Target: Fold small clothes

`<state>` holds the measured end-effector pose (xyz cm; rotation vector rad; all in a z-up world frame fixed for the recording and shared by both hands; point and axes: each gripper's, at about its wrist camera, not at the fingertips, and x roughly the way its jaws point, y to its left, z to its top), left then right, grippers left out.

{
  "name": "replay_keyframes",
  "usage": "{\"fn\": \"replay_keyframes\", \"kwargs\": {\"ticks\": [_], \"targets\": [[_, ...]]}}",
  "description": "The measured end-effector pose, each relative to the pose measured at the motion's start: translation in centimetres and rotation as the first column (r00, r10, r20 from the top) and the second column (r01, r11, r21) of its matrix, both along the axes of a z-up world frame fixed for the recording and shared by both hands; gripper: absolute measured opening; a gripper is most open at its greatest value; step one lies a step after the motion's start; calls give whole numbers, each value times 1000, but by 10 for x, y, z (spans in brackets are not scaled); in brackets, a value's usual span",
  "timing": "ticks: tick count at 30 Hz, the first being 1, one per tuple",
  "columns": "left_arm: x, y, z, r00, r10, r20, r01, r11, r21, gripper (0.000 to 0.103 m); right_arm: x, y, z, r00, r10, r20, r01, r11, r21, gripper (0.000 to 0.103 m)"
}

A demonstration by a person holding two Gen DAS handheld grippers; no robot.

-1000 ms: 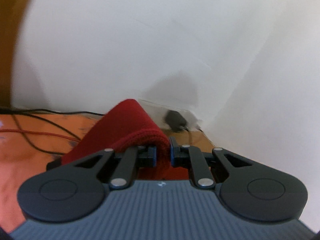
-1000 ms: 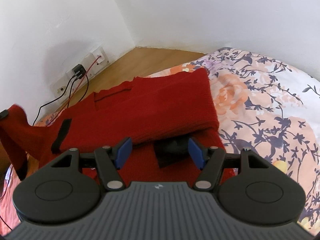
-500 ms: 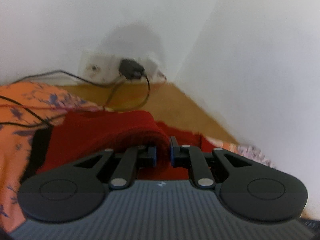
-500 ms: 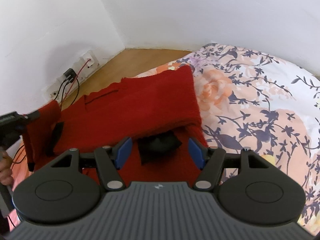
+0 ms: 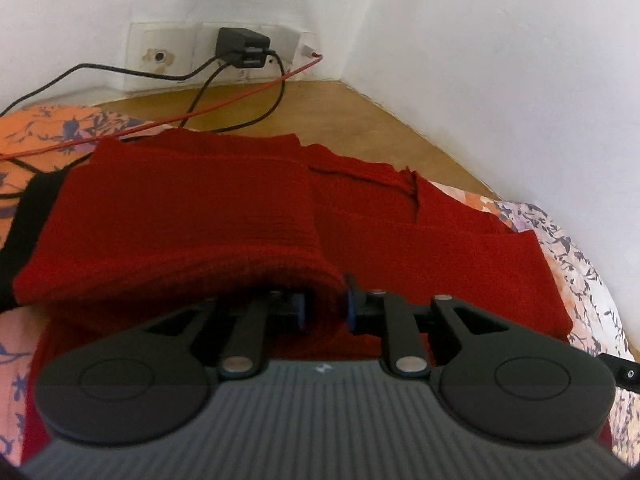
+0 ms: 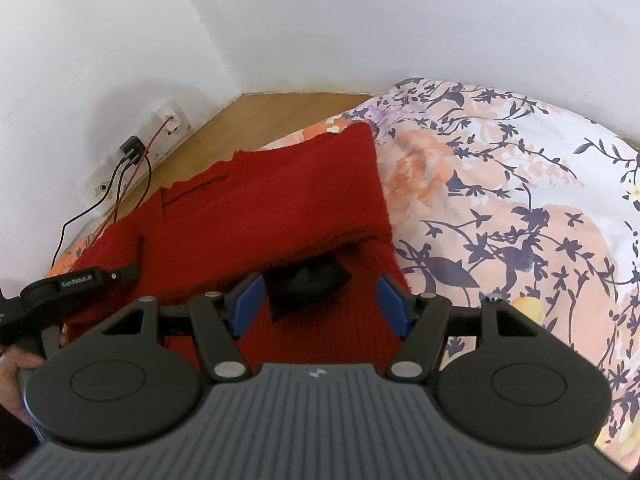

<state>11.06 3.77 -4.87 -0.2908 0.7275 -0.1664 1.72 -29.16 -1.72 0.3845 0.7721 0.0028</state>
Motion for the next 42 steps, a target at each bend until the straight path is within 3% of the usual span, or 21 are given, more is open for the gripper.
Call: {"fn": "replay_keyframes", "kwargs": {"ticks": [6,10,16,20,28,35,42], "targets": [[-20,7,18,999,-14,-34,14,1000,-5,42,6,18,7,998,68,10,-68,998,-17,70],[-36,15,27,997,-2,-71,7,998,59,42,15,37,14,990,139,23,-139,990,-33,70],[-63,43,33,992,60,-111,-49,994,100,42,32,82,23,959,280,39,-277,958,-71,70],[-75,64,34,985,120,-122,-107,988,108,42,41,118,27,925,378,42,-372,922,-110,70],[-91,95,30,968,209,-138,-195,975,107,42,56,184,29,846,533,29,-528,843,-100,70],[-100,110,26,961,232,-147,-220,971,94,42,74,231,18,812,584,-7,-584,812,-28,70],[-104,121,23,959,241,-148,-230,969,86,42,95,269,6,810,586,-31,-585,810,24,70]]}}
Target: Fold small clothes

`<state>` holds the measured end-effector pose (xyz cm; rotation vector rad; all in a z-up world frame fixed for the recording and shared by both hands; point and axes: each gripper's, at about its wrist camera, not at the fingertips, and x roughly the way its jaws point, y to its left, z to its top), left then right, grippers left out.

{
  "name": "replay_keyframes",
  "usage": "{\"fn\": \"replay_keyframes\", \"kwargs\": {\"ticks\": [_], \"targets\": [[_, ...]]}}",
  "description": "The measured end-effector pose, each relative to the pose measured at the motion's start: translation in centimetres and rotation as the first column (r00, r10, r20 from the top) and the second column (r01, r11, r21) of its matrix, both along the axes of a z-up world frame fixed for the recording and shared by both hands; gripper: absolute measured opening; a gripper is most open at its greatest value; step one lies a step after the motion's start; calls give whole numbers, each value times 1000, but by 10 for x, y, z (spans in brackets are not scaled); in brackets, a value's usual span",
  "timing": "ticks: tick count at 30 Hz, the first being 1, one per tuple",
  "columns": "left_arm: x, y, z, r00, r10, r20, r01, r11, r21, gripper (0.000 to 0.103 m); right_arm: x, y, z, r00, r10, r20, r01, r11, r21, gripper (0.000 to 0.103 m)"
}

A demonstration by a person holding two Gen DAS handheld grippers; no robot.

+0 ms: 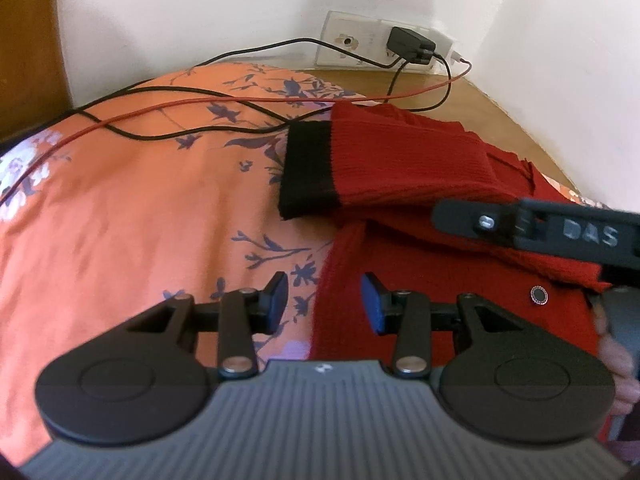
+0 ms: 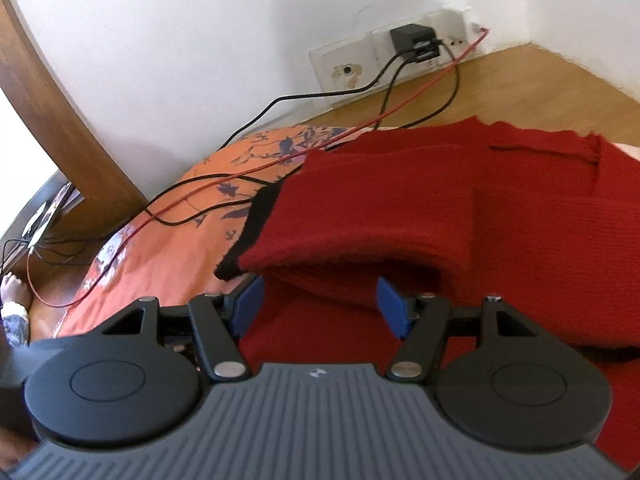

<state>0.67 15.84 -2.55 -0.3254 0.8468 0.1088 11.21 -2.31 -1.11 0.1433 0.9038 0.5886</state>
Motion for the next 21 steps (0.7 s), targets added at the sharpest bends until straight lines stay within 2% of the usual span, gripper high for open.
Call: {"fn": "replay_keyframes", "kwargs": {"ticks": [9,10,12,14,16,21], "targets": [[-2,9,-1,1000,8,6,-8,1000,-13,42,31,30,-24,988,-64,-139,78,993,92,69],[-2,10,-1,1000,8,6,-8,1000,-14,42,33,32,-27,986,-72,-148,87,992,95,66],[-2,9,-1,1000,10,6,-10,1000,-15,42,36,34,-30,985,-85,-152,100,991,93,48],[-2,10,-2,1000,12,6,-12,1000,-18,42,39,35,-32,983,-90,-160,107,989,102,23],[-2,9,-2,1000,12,6,-12,1000,-20,42,40,33,-33,982,-86,-168,108,986,125,13],[-1,7,1,1000,7,16,-6,1000,-17,42,37,20,-12,992,-82,-91,97,980,173,10]]}}
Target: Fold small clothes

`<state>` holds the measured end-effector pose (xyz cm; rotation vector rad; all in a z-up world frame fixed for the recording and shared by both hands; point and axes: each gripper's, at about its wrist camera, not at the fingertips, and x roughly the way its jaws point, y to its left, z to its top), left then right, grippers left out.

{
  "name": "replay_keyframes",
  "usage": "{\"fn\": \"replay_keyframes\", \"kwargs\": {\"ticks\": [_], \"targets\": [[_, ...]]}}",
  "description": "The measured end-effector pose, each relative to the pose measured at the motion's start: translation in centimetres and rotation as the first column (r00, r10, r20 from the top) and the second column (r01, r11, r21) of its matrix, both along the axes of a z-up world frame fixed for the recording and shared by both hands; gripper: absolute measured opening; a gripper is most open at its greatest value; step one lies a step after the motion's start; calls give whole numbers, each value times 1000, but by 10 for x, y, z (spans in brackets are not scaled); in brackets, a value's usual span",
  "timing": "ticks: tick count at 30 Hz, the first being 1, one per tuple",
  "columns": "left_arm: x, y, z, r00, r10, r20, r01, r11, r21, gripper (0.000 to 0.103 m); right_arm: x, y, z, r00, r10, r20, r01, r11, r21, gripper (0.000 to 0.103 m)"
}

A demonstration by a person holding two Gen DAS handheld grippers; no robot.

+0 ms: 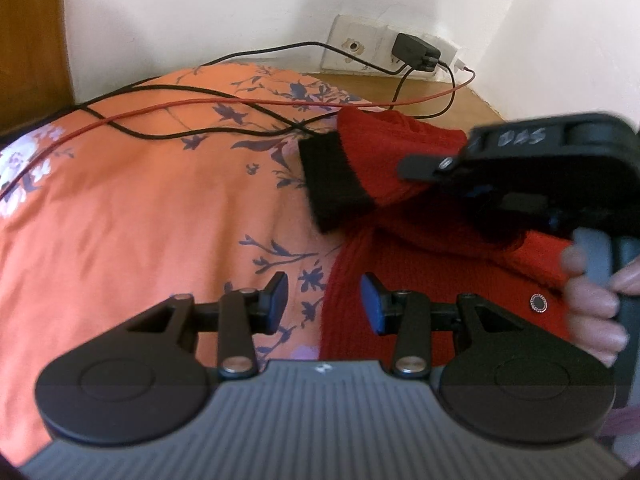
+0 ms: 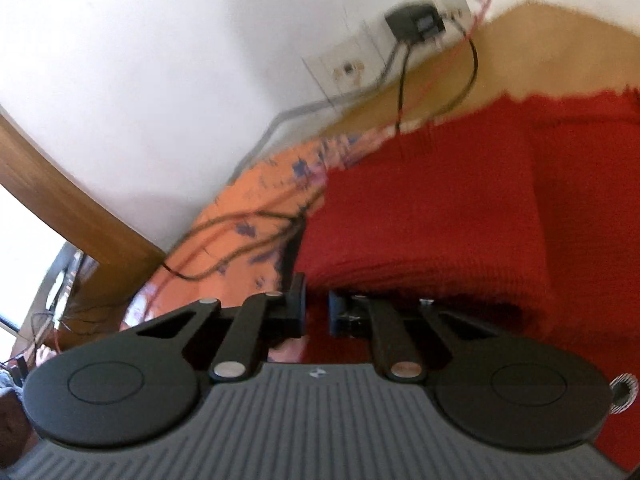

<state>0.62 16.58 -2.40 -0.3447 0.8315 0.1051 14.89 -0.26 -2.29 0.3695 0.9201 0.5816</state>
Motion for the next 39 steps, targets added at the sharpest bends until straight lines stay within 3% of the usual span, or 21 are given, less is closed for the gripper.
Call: {"fn": "replay_keyframes", "kwargs": {"ticks": [8,14,21,26,31,33,37,39], "targets": [[10,-15,9,999,-39,33,38,999,13,42,-9,-58,43,989,-89,116,82,995,65,10],[23,-29,11,996,-79,50,78,997,18,42,-17,-107,52,972,-188,138,179,981,75,10],[41,-42,4,991,-124,50,123,992,20,42,-22,-156,30,956,-286,67,282,957,68,10],[49,-47,-2,990,-139,39,137,990,40,42,-24,-173,8,939,-342,28,342,940,3,10],[54,-47,-8,990,-142,18,141,990,30,42,-21,-177,-12,942,-335,-30,332,941,-67,12],[53,-49,-7,989,-147,19,147,989,29,42,-22,-179,-14,943,-330,-45,327,943,-64,15],[51,-52,-2,985,-169,30,168,985,34,42,-27,-178,-2,958,-287,-22,284,954,-95,34],[50,-53,2,984,-174,40,173,984,36,42,-31,-175,9,964,-265,8,264,956,-130,36]]}}
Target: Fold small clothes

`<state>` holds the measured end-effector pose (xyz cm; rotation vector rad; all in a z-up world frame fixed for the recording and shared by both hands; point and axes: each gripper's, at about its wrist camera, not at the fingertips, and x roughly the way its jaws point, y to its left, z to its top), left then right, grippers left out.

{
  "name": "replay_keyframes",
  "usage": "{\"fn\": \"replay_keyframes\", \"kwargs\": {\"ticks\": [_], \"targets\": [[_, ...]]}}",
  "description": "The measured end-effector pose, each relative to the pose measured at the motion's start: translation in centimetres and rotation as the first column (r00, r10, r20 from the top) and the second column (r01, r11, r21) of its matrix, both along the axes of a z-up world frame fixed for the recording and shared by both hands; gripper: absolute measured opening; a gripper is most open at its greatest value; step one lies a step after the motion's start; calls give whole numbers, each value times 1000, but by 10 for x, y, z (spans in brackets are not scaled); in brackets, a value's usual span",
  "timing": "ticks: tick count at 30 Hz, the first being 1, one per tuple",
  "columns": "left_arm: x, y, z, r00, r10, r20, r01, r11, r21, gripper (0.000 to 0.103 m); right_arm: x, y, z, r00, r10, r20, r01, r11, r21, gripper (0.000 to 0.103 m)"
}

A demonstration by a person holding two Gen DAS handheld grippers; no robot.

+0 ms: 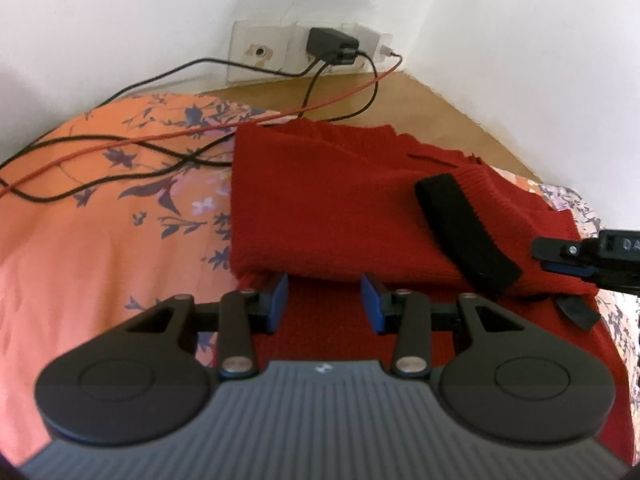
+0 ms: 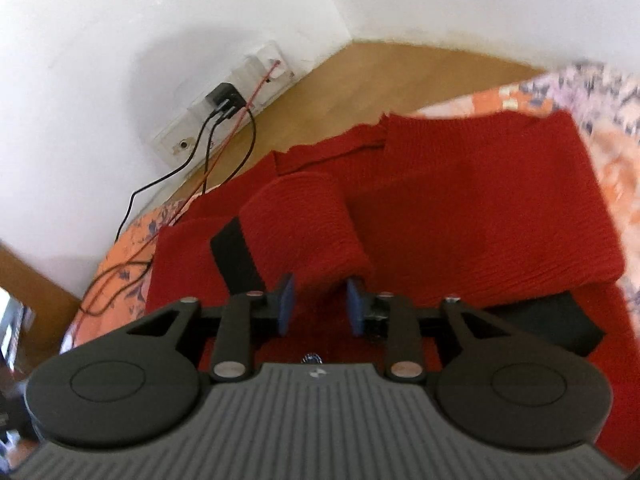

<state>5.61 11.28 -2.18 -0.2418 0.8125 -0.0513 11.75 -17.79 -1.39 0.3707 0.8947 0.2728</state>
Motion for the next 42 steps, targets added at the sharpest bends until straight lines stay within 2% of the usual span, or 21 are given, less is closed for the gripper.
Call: {"fn": "replay_keyframes", "kwargs": {"ticks": [4,8,10,15,19,24,27,28,30,32,35,39,42], "targets": [[1,-1,6,1000,-5,12,5,1000,-1,42,-12,7,26,997,39,67,-34,996,-81,37],[3,-1,8,1000,-5,12,5,1000,3,42,-11,21,42,988,101,117,-89,991,-104,57],[4,-1,8,1000,-1,8,1,1000,2,42,-10,32,42,982,139,129,-122,983,-134,60],[3,2,6,1000,7,3,-7,1000,3,42,2,69,23,968,229,105,-202,955,-215,67],[2,6,6,1000,21,1,-21,1000,-2,42,12,96,1,963,255,87,-216,925,-313,75],[2,8,7,1000,28,5,-28,1000,-6,42,19,112,-23,962,264,70,-219,898,-381,76],[2,8,8,1000,30,8,-30,1000,-8,42,19,111,-29,963,253,97,-196,898,-394,71],[3,8,8,1000,30,10,-30,1000,-7,42,18,111,-29,964,245,106,-184,897,-403,62],[3,7,9,999,30,12,-30,1000,-6,42,19,109,-29,966,230,115,-163,894,-417,54],[3,5,11,999,29,15,-29,1000,-6,42,19,105,-27,971,208,120,-140,896,-421,35],[4,3,13,999,24,22,-24,1000,-2,42,19,93,-21,978,169,121,-111,917,-383,22],[7,-1,16,999,15,31,-15,1000,7,42,16,66,-4,983,124,135,-88,965,-248,19],[11,-6,20,999,3,44,-4,1000,16,42,13,42,14,982,79,171,-49,984,-173,19]]}}
